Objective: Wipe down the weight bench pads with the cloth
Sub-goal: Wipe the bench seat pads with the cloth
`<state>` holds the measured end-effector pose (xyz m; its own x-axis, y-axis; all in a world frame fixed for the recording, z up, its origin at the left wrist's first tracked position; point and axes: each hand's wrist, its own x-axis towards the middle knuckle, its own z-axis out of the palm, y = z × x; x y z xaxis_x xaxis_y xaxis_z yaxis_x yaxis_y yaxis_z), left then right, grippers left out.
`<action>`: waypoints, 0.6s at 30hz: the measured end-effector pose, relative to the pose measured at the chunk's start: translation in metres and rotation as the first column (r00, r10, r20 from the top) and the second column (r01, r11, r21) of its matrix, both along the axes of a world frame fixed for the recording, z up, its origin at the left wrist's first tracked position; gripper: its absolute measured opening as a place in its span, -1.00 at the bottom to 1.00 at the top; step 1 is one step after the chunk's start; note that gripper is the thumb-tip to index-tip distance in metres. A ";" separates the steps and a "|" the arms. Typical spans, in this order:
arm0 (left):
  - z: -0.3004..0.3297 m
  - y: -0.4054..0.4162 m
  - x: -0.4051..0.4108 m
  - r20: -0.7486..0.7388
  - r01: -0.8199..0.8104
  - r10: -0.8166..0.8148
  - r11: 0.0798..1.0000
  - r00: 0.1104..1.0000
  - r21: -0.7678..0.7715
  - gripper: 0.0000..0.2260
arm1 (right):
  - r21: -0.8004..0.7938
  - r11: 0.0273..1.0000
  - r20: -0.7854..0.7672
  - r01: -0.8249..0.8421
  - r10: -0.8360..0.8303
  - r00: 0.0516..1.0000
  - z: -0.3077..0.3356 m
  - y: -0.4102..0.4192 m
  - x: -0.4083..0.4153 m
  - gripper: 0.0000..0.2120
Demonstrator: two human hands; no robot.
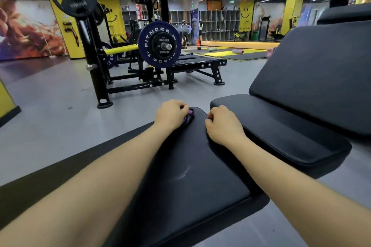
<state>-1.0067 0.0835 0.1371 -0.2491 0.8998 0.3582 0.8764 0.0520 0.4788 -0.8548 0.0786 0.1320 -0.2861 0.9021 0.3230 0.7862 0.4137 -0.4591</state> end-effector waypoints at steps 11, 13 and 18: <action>-0.011 -0.066 -0.009 -0.032 0.151 -0.151 0.988 0.988 -0.009 -0.74 | 0.051 0.999 0.083 -0.006 0.001 0.997 0.000 -0.009 0.001 -0.79; -0.007 -0.051 -0.013 -0.031 0.121 -0.121 0.993 0.992 -0.011 -0.77 | 0.081 0.997 0.093 -0.009 0.001 0.996 0.000 -0.012 0.000 -0.79; -0.006 -0.010 -0.028 0.053 -0.036 0.037 0.999 0.998 -0.020 -0.77 | 0.111 0.992 0.168 -0.064 0.044 0.985 0.001 -0.016 -0.004 -0.75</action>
<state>-1.0345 0.0735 0.1314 -0.3007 0.8963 0.3261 0.8468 0.0936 0.5237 -0.8589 0.0630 0.1332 -0.3913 0.8431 0.3688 0.8221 0.5004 -0.2715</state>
